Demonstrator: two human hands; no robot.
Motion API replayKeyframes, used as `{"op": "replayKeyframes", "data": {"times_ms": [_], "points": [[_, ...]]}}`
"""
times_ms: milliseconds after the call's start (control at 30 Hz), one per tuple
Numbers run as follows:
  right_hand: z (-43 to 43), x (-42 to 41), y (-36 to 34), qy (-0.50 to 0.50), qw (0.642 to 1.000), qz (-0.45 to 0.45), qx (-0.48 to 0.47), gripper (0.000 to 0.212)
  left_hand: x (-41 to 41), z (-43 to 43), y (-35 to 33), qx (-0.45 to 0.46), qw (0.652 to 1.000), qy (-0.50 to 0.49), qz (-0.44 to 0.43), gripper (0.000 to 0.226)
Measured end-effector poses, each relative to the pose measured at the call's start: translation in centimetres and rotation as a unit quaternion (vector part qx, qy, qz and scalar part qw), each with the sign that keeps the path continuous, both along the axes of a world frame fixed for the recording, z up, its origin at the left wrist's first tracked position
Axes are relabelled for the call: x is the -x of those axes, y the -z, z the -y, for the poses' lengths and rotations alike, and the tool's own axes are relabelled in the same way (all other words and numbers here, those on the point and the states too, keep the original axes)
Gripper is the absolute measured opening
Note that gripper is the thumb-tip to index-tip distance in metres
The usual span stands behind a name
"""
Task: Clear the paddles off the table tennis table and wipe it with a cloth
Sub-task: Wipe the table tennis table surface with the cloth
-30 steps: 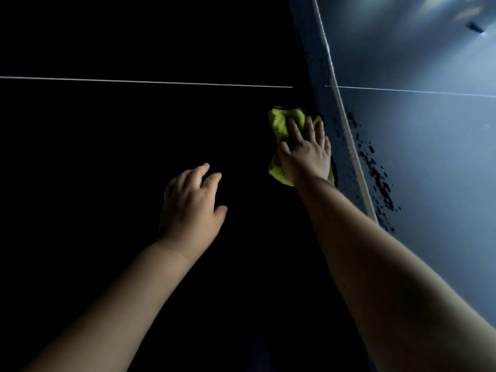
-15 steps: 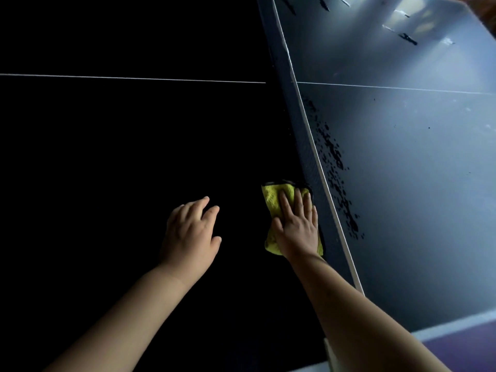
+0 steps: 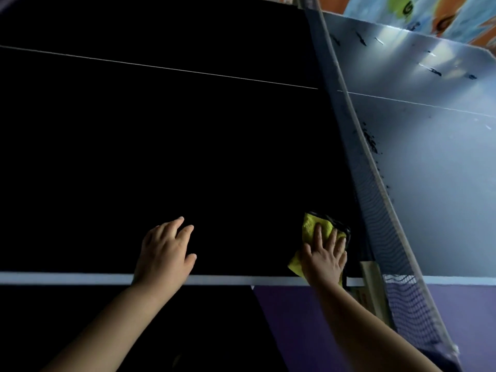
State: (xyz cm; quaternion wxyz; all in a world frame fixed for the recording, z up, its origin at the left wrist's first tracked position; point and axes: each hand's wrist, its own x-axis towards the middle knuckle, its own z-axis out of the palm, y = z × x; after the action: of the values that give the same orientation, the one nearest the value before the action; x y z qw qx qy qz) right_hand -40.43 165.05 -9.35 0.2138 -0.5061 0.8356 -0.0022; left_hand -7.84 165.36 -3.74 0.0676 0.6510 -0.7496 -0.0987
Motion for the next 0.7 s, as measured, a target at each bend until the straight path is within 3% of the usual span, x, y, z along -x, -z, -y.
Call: {"op": "replayKeyframes", "data": {"times_ms": [167, 333, 700], "points": [[-3.7, -8.3, -0.7, 0.008, 0.999, 0.017, -0.030, 0.071, -7.3, -7.3, -1.2, -0.031, 0.998, -0.049, 0.035, 0.068], [-4.7, -15.3, -1.0, -0.066, 0.994, 0.040, -0.074, 0.076, -11.4, -11.4, -1.6, -0.063, 0.992, -0.095, 0.048, 0.066], [-1.7, -27.2, -0.2, -0.248, 0.960, 0.045, -0.121, 0.076, -17.0, -8.3, -1.3, -0.094, 0.975, -0.197, 0.032, 0.062]]}}
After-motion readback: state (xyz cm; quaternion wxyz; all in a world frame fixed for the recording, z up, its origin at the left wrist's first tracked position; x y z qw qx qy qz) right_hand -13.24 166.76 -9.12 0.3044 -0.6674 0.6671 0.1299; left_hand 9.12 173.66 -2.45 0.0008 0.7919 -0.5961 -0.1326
